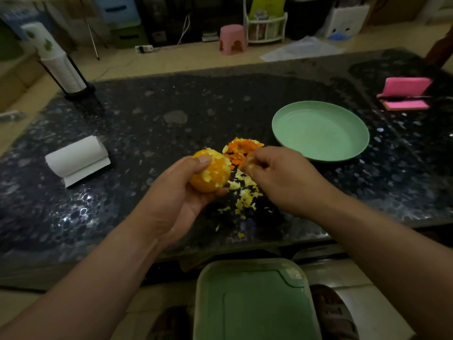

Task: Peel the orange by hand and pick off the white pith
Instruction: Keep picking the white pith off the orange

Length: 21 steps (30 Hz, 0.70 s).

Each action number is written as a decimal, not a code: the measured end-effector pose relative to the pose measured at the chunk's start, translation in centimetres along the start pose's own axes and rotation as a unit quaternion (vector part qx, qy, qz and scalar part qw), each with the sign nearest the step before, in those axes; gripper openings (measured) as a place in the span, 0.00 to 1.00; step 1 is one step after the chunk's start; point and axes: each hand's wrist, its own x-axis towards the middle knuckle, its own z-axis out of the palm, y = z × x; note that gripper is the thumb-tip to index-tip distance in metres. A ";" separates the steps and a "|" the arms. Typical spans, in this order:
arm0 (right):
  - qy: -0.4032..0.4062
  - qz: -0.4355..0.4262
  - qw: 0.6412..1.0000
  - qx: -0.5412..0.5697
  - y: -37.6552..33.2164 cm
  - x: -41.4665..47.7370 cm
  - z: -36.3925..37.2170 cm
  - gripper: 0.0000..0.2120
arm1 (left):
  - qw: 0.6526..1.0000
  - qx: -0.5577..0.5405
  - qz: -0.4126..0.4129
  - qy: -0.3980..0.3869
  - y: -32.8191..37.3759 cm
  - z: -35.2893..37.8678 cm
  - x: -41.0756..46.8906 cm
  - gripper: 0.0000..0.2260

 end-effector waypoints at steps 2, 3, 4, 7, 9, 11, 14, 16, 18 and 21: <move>0.025 -0.005 0.999 0.020 -0.3 0.0 -0.3 0.08 | 1.000 -0.016 -0.002 0.011 0.0 0.2 0.0 0.19; 0.032 -0.004 0.998 0.049 -0.5 0.0 -0.4 0.08 | 1.000 -0.023 -0.005 0.010 0.0 0.1 0.0 0.20; 0.027 -0.003 0.996 0.086 -0.7 0.0 -0.5 0.06 | 1.000 -0.024 -0.007 0.006 0.0 -0.1 0.1 0.20; -0.007 -0.026 0.990 0.142 -1.5 -0.5 -0.7 0.03 | 1.000 0.002 -0.001 -0.012 -0.2 -0.5 0.3 0.18; -0.011 -0.036 0.988 0.148 -1.8 -0.8 -0.6 0.02 | 0.999 0.030 0.015 -0.021 -0.3 -0.8 0.6 0.18; 0.000 -0.037 0.988 0.150 -2.0 -0.9 -0.5 0.03 | 0.997 0.064 0.035 -0.028 -0.4 -0.9 0.7 0.18; 0.016 -0.033 0.991 0.126 -2.0 -1.0 -0.5 0.04 | 0.989 0.129 0.065 -0.035 -0.7 -1.0 0.6 0.19; 0.026 -0.035 0.994 0.098 -2.2 -1.2 -0.5 0.04 | 0.979 0.185 0.083 -0.033 -0.8 -0.9 0.5 0.19; 0.038 -0.045 0.996 0.072 -2.3 -1.4 -0.2 0.04 | 0.964 0.243 0.107 -0.028 -1.0 -0.9 0.4 0.20; 0.071 -0.062 0.995 0.043 -2.6 -1.6 0.2 0.04 | 0.949 0.279 0.139 -0.032 -1.2 -0.8 0.3 0.21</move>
